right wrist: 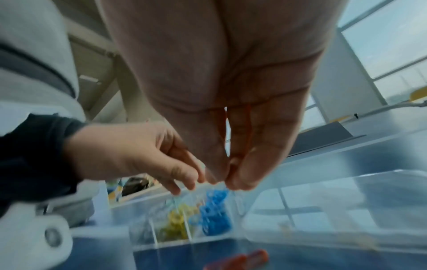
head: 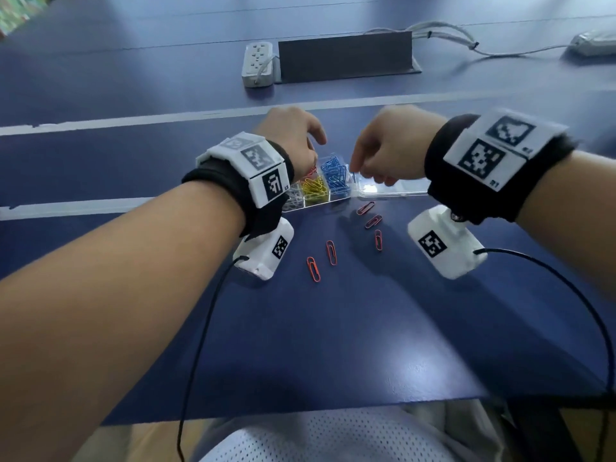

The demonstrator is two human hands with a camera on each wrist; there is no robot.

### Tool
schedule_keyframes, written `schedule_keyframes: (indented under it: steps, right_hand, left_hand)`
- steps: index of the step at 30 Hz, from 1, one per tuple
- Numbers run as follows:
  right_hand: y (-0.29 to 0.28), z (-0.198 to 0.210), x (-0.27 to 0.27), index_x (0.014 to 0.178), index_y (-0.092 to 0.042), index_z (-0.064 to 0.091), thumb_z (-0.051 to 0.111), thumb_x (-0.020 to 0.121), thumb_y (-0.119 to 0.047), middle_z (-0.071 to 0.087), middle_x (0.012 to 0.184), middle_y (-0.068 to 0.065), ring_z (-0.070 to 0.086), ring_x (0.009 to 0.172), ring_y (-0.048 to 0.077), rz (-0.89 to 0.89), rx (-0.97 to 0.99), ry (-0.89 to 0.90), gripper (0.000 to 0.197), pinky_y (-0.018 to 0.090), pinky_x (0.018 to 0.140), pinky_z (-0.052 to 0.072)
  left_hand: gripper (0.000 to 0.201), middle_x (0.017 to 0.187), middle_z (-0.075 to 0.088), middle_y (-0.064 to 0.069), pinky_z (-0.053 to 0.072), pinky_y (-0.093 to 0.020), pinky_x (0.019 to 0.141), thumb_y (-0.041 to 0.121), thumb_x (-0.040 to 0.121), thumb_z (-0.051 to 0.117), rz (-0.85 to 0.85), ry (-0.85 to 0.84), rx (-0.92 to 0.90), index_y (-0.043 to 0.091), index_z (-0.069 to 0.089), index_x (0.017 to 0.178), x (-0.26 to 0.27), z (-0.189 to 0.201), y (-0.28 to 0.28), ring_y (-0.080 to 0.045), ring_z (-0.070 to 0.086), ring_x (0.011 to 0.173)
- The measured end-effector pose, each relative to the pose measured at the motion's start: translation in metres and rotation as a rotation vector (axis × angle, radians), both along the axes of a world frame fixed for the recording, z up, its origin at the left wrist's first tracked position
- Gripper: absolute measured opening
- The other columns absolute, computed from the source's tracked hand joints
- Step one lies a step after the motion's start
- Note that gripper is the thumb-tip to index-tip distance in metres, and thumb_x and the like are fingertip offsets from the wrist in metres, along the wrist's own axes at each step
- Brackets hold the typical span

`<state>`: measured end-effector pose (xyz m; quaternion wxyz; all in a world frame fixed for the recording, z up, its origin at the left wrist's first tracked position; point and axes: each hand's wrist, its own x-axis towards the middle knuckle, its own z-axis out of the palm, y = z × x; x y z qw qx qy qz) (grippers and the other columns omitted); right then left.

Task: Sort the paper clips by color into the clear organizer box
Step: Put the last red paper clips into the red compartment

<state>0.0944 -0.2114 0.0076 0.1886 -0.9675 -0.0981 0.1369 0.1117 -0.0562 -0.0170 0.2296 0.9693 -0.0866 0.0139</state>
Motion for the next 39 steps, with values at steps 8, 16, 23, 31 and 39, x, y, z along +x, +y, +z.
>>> schedule_keyframes:
  steps: [8, 16, 23, 31, 39]
  right_hand:
    - [0.005, -0.024, -0.023, 0.099, -0.027, 0.073, 0.057, 0.081, -0.012, 0.060, 0.076, -0.009, 0.053, 0.080, 0.019, 0.413, -0.343, -0.097, 0.028, 0.023, 0.071, 0.038]
    - [0.000, -0.021, -0.023, 0.097, -0.027, 0.074, 0.050, 0.084, -0.010, 0.064, 0.086, -0.003, 0.058, 0.082, 0.021, 0.408, -0.273, -0.109, 0.033, 0.022, 0.076, 0.041]
    - [-0.007, -0.025, -0.028, 0.094, -0.029, 0.074, 0.066, 0.078, -0.018, 0.064, 0.089, -0.005, 0.061, 0.094, 0.020, 0.418, -0.324, -0.072, 0.021, 0.042, 0.085, 0.054]
    - [-0.010, -0.021, -0.035, 0.100, -0.028, 0.071, 0.058, 0.082, -0.013, 0.060, 0.075, -0.016, 0.056, 0.082, 0.014, 0.457, -0.310, -0.072, 0.027, 0.026, 0.077, 0.046]
    - [-0.012, -0.024, -0.047, 0.097, -0.025, 0.074, 0.067, 0.081, -0.018, 0.068, 0.100, -0.009, 0.047, 0.080, 0.005, 0.629, -0.352, -0.045, 0.019, 0.022, 0.083, 0.041]
  left_hand:
    - [0.018, 0.075, 0.068, 0.005, 0.048, -0.021, 0.074, 0.015, 0.077, 0.066, -0.319, 0.168, 0.139, 0.024, 0.073, 0.091, -0.045, 0.011, 0.005, -0.010, 0.058, 0.067]
    - [0.048, 0.093, 0.058, 0.007, 0.032, -0.018, 0.075, 0.023, 0.081, 0.070, -0.571, 0.264, 0.425, 0.034, 0.058, 0.126, -0.060, -0.004, 0.006, -0.011, 0.048, 0.084]
    - [0.022, 0.096, 0.069, -0.001, 0.047, -0.028, 0.081, 0.022, 0.074, 0.075, -0.595, 0.210, 0.444, 0.022, 0.074, 0.097, -0.056, -0.012, 0.000, -0.017, 0.058, 0.092]
    - [0.010, 0.072, 0.065, 0.009, 0.049, -0.023, 0.074, 0.022, 0.079, 0.064, -0.577, 0.142, 0.434, 0.020, 0.071, 0.086, -0.068, -0.007, 0.003, -0.010, 0.052, 0.073]
    - [0.016, 0.088, 0.071, 0.002, 0.047, -0.023, 0.077, 0.023, 0.081, 0.062, -0.540, 0.156, 0.452, 0.021, 0.073, 0.093, -0.074, -0.005, -0.003, -0.018, 0.061, 0.086]
